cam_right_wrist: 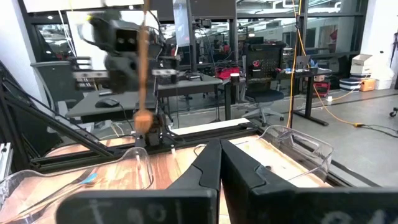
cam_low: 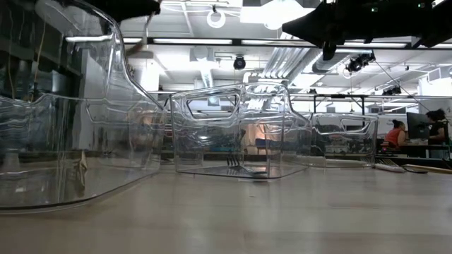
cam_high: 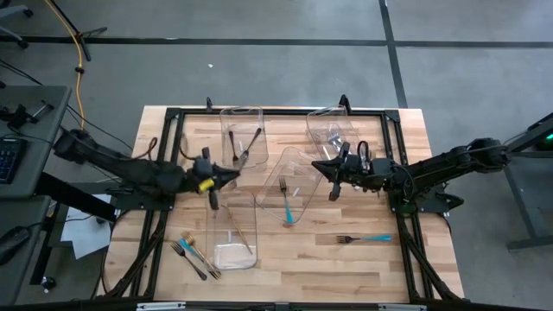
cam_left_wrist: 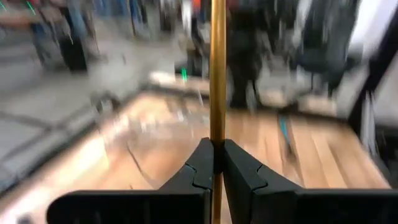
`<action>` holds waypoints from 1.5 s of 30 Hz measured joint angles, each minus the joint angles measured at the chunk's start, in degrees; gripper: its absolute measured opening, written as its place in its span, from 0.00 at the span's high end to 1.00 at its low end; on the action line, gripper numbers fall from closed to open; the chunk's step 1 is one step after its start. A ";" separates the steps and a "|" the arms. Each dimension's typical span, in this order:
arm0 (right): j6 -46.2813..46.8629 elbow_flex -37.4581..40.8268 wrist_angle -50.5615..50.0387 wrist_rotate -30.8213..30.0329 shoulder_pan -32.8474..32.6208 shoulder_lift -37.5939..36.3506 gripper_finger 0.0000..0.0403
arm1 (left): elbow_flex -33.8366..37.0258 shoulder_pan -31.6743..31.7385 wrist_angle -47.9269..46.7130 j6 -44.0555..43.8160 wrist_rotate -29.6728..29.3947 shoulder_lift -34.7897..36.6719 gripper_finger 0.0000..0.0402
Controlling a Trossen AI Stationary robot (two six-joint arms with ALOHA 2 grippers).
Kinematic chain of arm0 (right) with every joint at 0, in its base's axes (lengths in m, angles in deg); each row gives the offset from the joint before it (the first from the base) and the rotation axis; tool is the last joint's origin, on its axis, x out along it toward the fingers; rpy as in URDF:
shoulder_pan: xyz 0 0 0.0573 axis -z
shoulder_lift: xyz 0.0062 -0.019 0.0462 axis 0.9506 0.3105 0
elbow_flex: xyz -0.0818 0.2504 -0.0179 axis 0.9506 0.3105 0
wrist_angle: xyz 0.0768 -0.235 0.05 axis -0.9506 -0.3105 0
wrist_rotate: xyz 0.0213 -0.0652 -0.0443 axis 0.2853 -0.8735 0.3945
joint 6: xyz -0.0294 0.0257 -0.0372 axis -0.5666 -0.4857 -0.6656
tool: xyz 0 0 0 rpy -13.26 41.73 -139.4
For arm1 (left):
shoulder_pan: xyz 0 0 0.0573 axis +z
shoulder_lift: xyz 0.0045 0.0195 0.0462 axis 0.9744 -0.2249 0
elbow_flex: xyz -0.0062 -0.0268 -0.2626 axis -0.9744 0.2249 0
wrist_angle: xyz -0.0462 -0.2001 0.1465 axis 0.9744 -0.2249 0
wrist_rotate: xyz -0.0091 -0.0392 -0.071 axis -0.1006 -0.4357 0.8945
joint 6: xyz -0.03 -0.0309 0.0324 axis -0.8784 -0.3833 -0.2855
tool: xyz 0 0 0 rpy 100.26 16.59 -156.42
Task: Sort silverware by color (type)
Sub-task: Put the gold fork into the bottom left transparent bin
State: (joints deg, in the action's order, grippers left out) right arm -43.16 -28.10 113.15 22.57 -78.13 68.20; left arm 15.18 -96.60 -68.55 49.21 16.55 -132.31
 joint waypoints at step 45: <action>0.92 0.00 -0.92 -0.02 -0.02 0.00 1.00 | -25.56 -8.94 -46.92 39.52 31.20 -42.61 0.98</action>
State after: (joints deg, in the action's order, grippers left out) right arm -42.24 -28.10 112.22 22.55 -78.15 68.20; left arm -10.38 -105.54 -115.47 88.73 47.75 -174.92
